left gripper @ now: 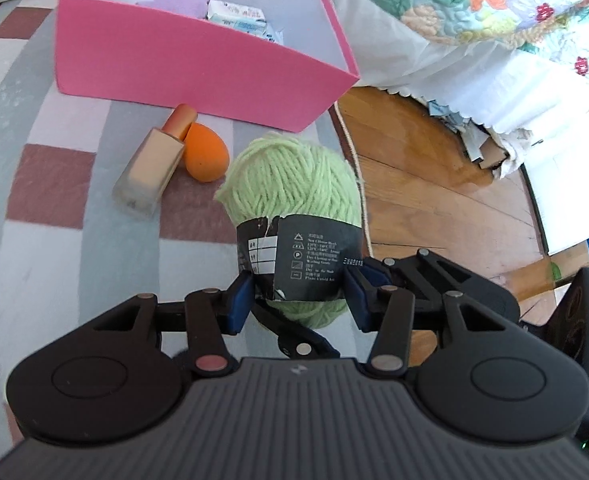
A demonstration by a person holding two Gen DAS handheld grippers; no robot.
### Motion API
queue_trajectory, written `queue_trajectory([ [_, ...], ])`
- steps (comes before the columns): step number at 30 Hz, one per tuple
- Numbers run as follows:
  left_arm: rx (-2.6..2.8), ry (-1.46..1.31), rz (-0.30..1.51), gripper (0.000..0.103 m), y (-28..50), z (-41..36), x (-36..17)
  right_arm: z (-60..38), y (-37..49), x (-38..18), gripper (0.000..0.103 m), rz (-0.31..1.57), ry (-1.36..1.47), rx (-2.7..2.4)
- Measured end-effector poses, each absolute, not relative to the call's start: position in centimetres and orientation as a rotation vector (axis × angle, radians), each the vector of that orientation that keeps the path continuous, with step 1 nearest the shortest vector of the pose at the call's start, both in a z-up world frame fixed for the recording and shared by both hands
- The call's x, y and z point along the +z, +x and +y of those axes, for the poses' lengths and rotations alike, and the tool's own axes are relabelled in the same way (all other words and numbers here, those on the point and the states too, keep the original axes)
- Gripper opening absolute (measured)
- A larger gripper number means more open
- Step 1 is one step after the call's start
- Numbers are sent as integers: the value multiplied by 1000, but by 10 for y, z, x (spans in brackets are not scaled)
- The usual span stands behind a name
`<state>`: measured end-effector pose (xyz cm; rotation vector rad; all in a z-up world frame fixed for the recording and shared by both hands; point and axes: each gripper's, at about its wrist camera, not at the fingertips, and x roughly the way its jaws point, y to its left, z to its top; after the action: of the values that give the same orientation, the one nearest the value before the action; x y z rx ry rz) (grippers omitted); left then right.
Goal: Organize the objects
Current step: 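Lift and carry the yarn ball with the left tool into the pink box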
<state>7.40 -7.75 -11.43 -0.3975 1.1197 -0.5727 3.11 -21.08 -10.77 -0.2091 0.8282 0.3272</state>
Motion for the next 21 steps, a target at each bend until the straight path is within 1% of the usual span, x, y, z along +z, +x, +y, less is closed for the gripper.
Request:
queue_trajectory([
  [8, -544, -354, 1065, 48, 49, -65, -71, -197, 17, -71, 63, 770, -296, 400],
  [16, -534, -300, 1082, 48, 60, -60, -19, -188, 26, -24, 64, 758, -343, 443],
  [21, -537, -276, 1037, 49, 77, -61, 19, -188, 46, 11, 64, 733, -341, 431],
])
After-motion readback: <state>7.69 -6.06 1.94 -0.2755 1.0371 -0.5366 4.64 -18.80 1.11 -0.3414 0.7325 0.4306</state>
